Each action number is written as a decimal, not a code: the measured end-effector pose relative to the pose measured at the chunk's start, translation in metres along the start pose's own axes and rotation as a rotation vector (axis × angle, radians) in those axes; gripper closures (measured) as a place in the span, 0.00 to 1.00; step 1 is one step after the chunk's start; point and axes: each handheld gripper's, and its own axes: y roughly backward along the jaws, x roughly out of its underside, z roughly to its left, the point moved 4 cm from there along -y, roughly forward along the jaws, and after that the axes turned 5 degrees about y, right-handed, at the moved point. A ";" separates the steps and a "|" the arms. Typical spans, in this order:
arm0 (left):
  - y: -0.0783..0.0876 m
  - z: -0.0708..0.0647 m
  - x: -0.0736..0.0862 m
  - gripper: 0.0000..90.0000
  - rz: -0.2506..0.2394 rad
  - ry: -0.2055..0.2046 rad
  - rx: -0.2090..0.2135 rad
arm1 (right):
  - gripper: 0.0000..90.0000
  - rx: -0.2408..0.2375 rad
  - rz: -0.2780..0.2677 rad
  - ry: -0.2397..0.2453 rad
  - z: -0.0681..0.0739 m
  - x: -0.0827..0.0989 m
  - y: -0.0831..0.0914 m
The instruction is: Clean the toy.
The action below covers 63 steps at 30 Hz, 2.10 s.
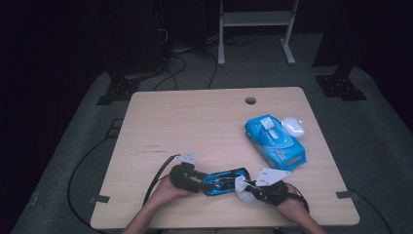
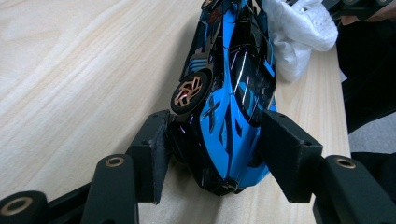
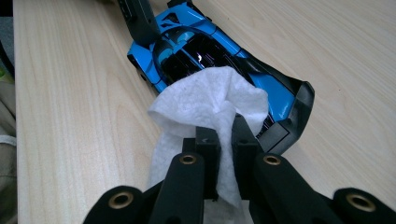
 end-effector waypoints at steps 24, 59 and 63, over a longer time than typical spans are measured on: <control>0.000 -0.025 -0.009 0.75 -0.069 -0.310 -0.129 | 0.94 -0.023 -0.013 -0.044 -0.001 -0.004 0.008; 0.005 -0.014 -0.007 0.74 -0.080 -0.340 -0.217 | 0.94 -0.016 -0.048 -0.076 -0.006 -0.089 -0.053; 0.007 -0.014 -0.005 0.75 -0.083 -0.345 -0.218 | 0.94 -0.013 -0.036 -0.056 -0.006 -0.090 -0.053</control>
